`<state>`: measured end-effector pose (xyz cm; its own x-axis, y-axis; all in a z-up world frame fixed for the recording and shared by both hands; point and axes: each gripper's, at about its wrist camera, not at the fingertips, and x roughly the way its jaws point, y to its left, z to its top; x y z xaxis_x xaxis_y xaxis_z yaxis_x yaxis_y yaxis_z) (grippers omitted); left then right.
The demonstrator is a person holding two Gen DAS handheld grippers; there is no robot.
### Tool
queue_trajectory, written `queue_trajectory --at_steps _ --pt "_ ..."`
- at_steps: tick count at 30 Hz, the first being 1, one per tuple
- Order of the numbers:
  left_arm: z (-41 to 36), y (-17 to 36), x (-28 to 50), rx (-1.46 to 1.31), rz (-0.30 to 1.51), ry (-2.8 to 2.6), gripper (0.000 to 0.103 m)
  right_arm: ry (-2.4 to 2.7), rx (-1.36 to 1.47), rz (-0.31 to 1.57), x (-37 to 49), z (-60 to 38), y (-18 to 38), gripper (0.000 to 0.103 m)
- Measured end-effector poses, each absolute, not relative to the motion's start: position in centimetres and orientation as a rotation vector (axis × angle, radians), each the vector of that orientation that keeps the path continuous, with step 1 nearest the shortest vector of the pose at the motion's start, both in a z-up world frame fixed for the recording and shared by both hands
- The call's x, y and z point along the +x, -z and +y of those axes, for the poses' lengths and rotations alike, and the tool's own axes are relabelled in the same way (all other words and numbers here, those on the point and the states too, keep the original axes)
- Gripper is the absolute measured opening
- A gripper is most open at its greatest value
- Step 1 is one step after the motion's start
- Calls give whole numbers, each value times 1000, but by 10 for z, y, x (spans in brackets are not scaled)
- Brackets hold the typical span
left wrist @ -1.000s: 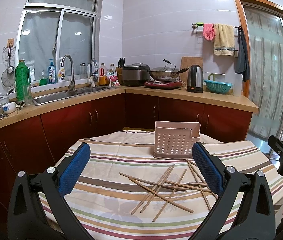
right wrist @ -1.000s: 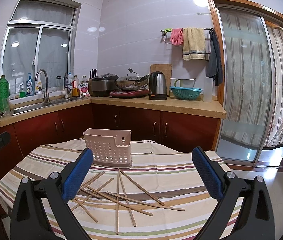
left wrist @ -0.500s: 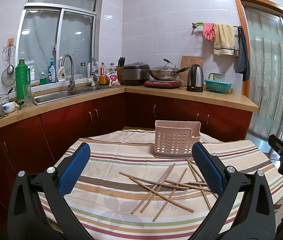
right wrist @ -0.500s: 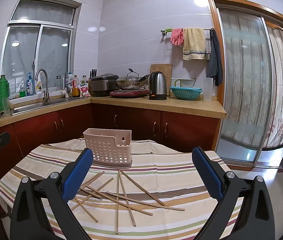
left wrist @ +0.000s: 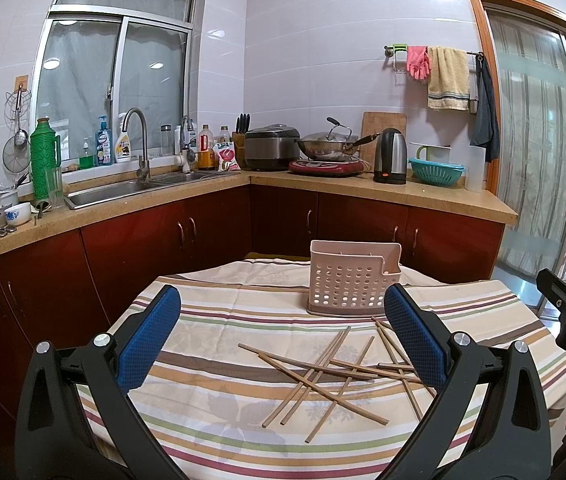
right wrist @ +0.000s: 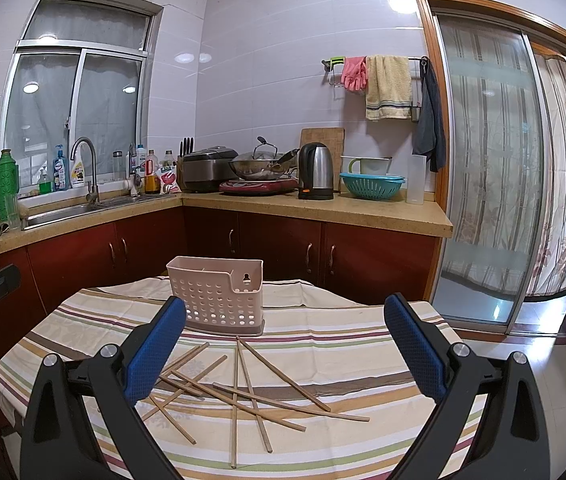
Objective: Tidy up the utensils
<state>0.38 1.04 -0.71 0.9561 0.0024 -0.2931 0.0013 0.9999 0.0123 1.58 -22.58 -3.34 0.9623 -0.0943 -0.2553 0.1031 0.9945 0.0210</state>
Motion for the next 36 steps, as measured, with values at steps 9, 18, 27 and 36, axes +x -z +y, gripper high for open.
queue_trajectory --at_steps 9,18,27,36 --pt "11 9 4 12 297 -2 99 100 33 257 17 -227 36 97" --pt "12 14 5 15 306 1 99 99 30 261 16 -229 35 97" --pt "15 51 33 34 400 13 99 83 34 322 39 -227 72 97" --pt "2 103 62 82 521 13 99 56 52 447 63 -238 119 97"
